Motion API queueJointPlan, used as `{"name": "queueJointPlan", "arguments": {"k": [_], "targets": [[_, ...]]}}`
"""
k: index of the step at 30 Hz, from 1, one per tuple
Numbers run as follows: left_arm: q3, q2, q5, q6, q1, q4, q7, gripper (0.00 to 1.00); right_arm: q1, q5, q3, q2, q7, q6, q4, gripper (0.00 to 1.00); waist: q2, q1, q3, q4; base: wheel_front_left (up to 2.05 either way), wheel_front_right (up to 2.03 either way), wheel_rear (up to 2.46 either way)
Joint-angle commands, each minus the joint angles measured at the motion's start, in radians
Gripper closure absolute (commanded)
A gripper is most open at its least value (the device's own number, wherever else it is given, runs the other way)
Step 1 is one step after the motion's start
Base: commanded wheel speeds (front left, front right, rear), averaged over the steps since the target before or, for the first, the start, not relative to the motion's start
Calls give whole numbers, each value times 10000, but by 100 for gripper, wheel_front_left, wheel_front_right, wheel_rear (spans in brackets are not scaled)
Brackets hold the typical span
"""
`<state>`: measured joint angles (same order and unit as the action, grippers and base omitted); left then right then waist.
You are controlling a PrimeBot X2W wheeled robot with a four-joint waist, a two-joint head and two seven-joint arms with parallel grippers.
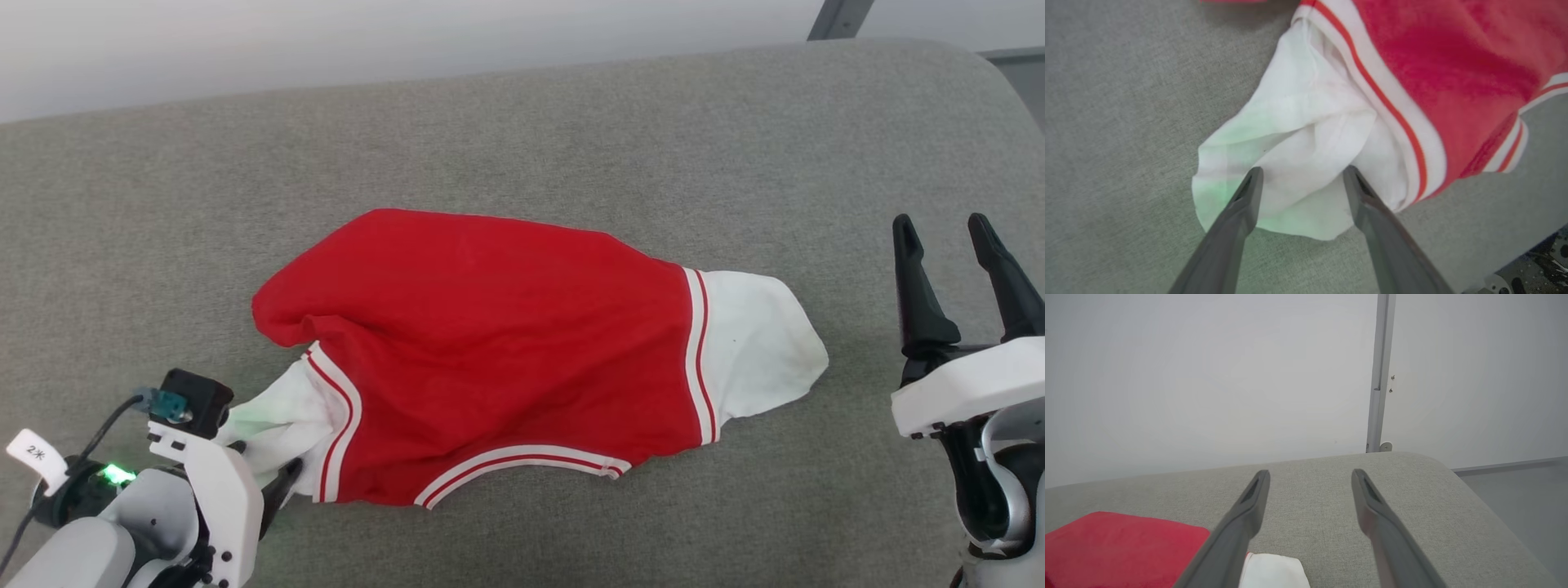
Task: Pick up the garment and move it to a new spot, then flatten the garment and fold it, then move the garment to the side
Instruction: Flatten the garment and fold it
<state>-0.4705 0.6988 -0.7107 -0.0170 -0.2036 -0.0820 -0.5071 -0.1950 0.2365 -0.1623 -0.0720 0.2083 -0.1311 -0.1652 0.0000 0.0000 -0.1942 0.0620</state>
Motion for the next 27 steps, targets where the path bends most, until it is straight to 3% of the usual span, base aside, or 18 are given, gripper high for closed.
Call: {"name": "queueJointPlan", "arguments": {"k": [1,5,6,8,16,27], "targets": [[-49,55,168,58,-163,-94,-87,0,49,52,13,29,-86,7,-108,0,0,0,-40,43,0,0,0],[-201,124,328,65,-265,-329,-205,2,126,72,-32,108,-100,7,-182,0,0,0,-102,97,0,0,0],[-238,120,348,45,-295,-399,-214,52,136,85,-50,128,-107,7,-203,0,0,0,-112,99,0,0,0],[-231,62,313,59,-376,-509,-221,100,145,102,-75,149,-135,7,-247,0,0,0,-126,105,0,0,0],[256,-82,-446,187,-449,-446,-270,100,175,126,-131,196,-86,7,-383,0,0,0,-130,-19,0,0,0],[1409,149,-1404,1065,-527,-575,-511,100,191,130,-98,215,33,7,-343,0,0,0,5,-75,0,0,0]]}}
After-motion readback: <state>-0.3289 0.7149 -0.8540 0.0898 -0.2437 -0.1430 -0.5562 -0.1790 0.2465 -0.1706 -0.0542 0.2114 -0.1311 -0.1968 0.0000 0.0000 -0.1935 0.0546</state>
